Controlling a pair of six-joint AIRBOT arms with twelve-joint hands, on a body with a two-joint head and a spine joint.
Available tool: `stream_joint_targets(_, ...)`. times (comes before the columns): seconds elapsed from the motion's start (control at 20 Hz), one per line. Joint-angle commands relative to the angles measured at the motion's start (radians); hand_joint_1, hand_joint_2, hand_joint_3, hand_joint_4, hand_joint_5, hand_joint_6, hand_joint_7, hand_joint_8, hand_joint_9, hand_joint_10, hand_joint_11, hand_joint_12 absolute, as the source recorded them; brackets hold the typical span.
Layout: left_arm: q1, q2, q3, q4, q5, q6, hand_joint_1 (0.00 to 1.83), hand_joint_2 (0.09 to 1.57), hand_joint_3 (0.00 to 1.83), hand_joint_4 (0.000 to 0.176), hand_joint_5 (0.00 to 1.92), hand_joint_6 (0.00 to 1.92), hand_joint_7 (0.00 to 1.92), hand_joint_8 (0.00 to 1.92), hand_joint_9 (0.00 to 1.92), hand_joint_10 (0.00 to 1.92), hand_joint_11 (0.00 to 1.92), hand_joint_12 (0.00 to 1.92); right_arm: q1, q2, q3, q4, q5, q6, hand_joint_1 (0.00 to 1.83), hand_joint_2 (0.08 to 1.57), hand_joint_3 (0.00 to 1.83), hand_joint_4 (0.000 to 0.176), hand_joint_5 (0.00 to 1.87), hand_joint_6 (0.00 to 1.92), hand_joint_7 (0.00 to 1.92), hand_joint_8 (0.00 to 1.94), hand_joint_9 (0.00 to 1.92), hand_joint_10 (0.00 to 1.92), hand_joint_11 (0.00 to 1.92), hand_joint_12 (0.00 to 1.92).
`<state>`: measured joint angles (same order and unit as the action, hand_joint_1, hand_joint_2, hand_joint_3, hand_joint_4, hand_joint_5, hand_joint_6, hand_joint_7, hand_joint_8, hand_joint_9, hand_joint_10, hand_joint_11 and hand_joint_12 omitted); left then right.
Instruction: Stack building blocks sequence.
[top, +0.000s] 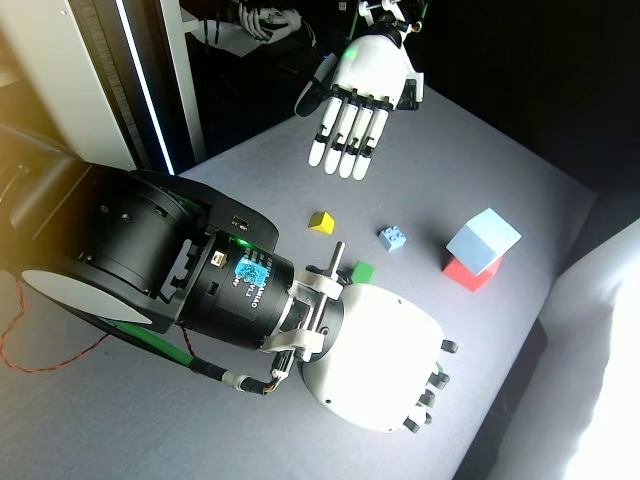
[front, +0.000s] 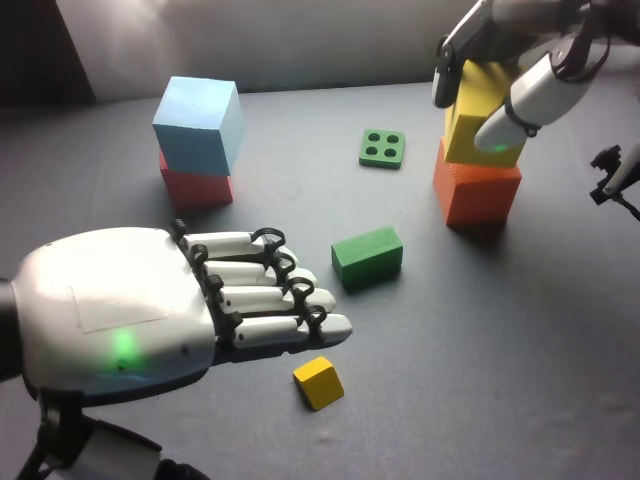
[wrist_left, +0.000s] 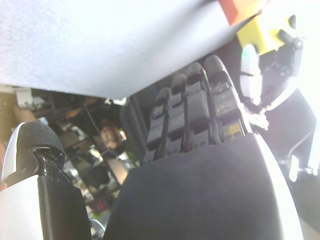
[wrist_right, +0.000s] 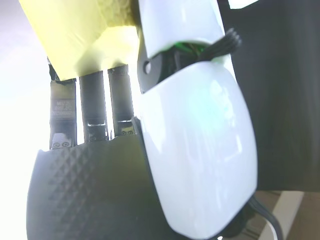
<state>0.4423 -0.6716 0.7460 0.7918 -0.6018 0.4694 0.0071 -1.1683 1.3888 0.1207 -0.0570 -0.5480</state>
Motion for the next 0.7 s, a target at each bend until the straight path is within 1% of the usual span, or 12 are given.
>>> stream_joint_targets(0.0, -0.011, 0.003, -0.001, -0.027, -0.094, -0.002, 0.44, 1.01, 0.00, 0.000, 0.13, 0.00, 0.21, 0.01, 0.22, 0.01, 0.00, 0.58, 0.004, 0.013, 0.008, 0.009, 0.108, 0.004, 1.14, 1.20, 0.00, 0.000, 0.80, 1.24, 0.82, 0.47, 0.68, 0.50, 0.30, 1.29)
stream_joint_targets(0.05, -0.011, 0.003, -0.001, -0.027, -0.094, -0.002, 0.42, 1.02, 0.00, 0.000, 0.10, 0.00, 0.18, 0.00, 0.19, 0.00, 0.00, 0.51, 0.001, 0.012, 0.008, 0.009, 0.110, 0.004, 1.20, 1.16, 0.00, 0.000, 0.67, 0.51, 0.76, 0.20, 0.61, 0.31, 0.18, 1.26)
stream_joint_targets(0.1, -0.011, 0.003, -0.001, -0.027, -0.094, -0.002, 0.39, 1.03, 0.01, 0.000, 0.09, 0.00, 0.16, 0.00, 0.18, 0.00, 0.00, 0.50, -0.003, 0.010, 0.009, 0.009, 0.116, 0.004, 1.22, 1.12, 0.00, 0.000, 0.68, 0.18, 0.73, 0.06, 0.60, 0.19, 0.12, 1.25)
stream_joint_targets(0.15, -0.012, 0.003, -0.001, -0.027, -0.094, -0.002, 0.39, 1.04, 0.01, 0.000, 0.08, 0.00, 0.15, 0.00, 0.16, 0.00, 0.00, 0.50, -0.007, 0.007, 0.009, 0.009, 0.118, 0.004, 1.23, 1.10, 0.00, 0.000, 0.70, 0.06, 0.73, 0.02, 0.61, 0.10, 0.12, 1.21)
stream_joint_targets(0.2, -0.012, 0.003, -0.001, -0.027, -0.094, -0.002, 0.38, 1.04, 0.01, 0.000, 0.07, 0.00, 0.14, 0.00, 0.15, 0.00, 0.00, 0.46, -0.009, 0.005, 0.009, 0.009, 0.122, 0.004, 1.21, 1.08, 0.00, 0.000, 0.64, 0.01, 0.65, 0.00, 0.56, 0.05, 0.08, 1.19)
stream_joint_targets(0.25, -0.012, 0.003, -0.001, -0.027, -0.094, -0.002, 0.37, 1.04, 0.00, 0.000, 0.08, 0.00, 0.15, 0.00, 0.15, 0.00, 0.00, 0.46, -0.012, 0.004, 0.009, 0.009, 0.130, 0.004, 1.13, 1.07, 0.00, 0.000, 0.57, 0.00, 0.57, 0.00, 0.51, 0.02, 0.03, 1.18)
stream_joint_targets(0.3, -0.013, 0.003, -0.001, -0.027, -0.094, -0.002, 0.36, 1.04, 0.00, 0.000, 0.09, 0.01, 0.16, 0.01, 0.17, 0.01, 0.00, 0.48, -0.015, 0.003, 0.011, 0.009, 0.134, 0.004, 1.08, 1.07, 0.00, 0.000, 0.53, 0.00, 0.52, 0.00, 0.47, 0.00, 0.01, 1.15)
stream_joint_targets(0.4, -0.014, 0.003, -0.001, -0.027, -0.094, -0.002, 0.36, 1.05, 0.00, 0.000, 0.07, 0.00, 0.15, 0.00, 0.14, 0.00, 0.00, 0.39, -0.024, -0.001, 0.017, 0.009, 0.138, 0.004, 1.01, 1.04, 0.00, 0.000, 0.47, 0.00, 0.47, 0.00, 0.43, 0.00, 0.00, 1.07)
stream_joint_targets(0.45, -0.015, 0.003, -0.001, -0.027, -0.094, -0.002, 0.37, 1.04, 0.00, 0.000, 0.11, 0.01, 0.19, 0.01, 0.18, 0.01, 0.00, 0.49, -0.029, -0.002, 0.021, 0.009, 0.140, 0.004, 1.00, 1.04, 0.00, 0.000, 0.41, 0.00, 0.40, 0.00, 0.38, 0.00, 0.00, 0.99)
stream_joint_targets(0.55, -0.016, 0.003, -0.001, -0.027, -0.094, -0.002, 0.38, 1.04, 0.00, 0.000, 0.11, 0.00, 0.18, 0.00, 0.18, 0.00, 0.00, 0.50, -0.035, -0.002, 0.023, 0.009, 0.142, 0.004, 0.96, 1.00, 0.00, 0.000, 0.37, 0.00, 0.36, 0.00, 0.34, 0.00, 0.00, 0.90)
stream_joint_targets(0.6, -0.016, 0.003, -0.002, -0.027, -0.094, -0.002, 0.37, 1.04, 0.00, 0.000, 0.11, 0.00, 0.19, 0.00, 0.19, 0.01, 0.00, 0.51, -0.036, -0.002, 0.025, 0.009, 0.142, 0.003, 0.92, 0.98, 0.00, 0.000, 0.28, 0.00, 0.29, 0.00, 0.26, 0.00, 0.00, 0.78)
stream_joint_targets(0.65, -0.017, 0.002, -0.002, -0.028, -0.093, -0.002, 0.35, 1.04, 0.00, 0.000, 0.10, 0.00, 0.18, 0.00, 0.18, 0.00, 0.00, 0.47, -0.036, -0.002, 0.026, 0.009, 0.142, 0.003, 0.85, 0.97, 0.00, 0.000, 0.17, 0.00, 0.21, 0.00, 0.18, 0.00, 0.00, 0.66)
